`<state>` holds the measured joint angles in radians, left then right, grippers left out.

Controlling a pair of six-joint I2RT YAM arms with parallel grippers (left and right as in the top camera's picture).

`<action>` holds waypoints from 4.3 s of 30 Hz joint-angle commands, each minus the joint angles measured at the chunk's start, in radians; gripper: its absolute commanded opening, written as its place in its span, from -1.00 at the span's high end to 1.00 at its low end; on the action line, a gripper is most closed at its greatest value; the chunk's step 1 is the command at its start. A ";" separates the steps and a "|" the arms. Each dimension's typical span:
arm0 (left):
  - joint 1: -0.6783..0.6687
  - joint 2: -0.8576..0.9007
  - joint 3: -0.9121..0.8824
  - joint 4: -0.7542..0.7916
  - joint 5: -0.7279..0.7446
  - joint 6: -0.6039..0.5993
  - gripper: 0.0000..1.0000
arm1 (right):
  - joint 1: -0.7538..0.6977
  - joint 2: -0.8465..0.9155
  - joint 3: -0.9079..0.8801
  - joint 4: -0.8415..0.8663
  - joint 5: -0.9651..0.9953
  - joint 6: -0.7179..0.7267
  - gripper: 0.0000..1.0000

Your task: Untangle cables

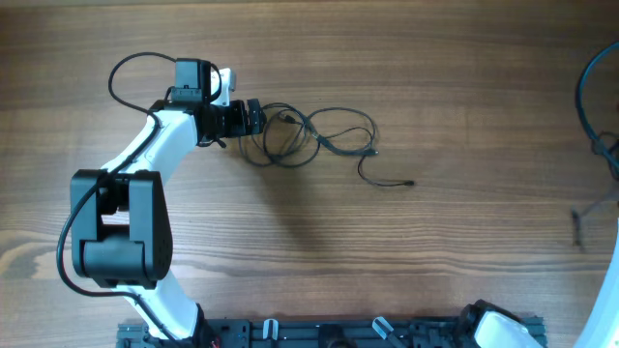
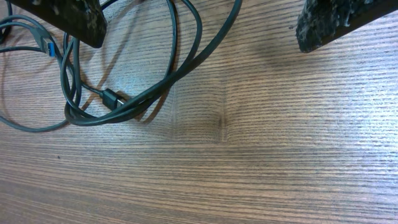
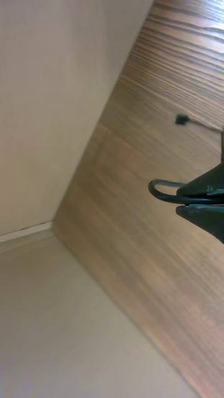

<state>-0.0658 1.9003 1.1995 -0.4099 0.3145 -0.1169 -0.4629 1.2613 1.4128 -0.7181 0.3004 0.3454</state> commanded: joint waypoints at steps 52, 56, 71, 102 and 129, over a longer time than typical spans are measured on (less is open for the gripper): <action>-0.006 0.013 -0.004 0.003 0.002 -0.003 -1.00 | -0.042 0.669 0.183 -0.230 -0.687 -0.251 -0.93; -0.011 0.013 -0.004 0.006 0.002 -0.003 -1.00 | -0.038 0.670 0.156 -0.283 -0.708 -0.252 0.85; -0.011 0.013 -0.004 0.006 0.002 -0.003 -1.00 | -0.043 0.671 -0.114 -0.100 -0.233 -0.059 0.91; -0.011 0.013 -0.004 0.011 0.002 -0.003 -0.99 | 0.045 0.671 0.091 -0.241 -0.810 -0.190 0.33; -0.011 0.013 -0.004 0.022 0.002 -0.002 0.00 | 0.710 0.674 -0.098 0.208 -0.620 0.085 -0.04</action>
<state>-0.0731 1.9003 1.1995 -0.3931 0.3149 -0.1207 0.1738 1.9270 1.3361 -0.5365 -0.4541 0.3408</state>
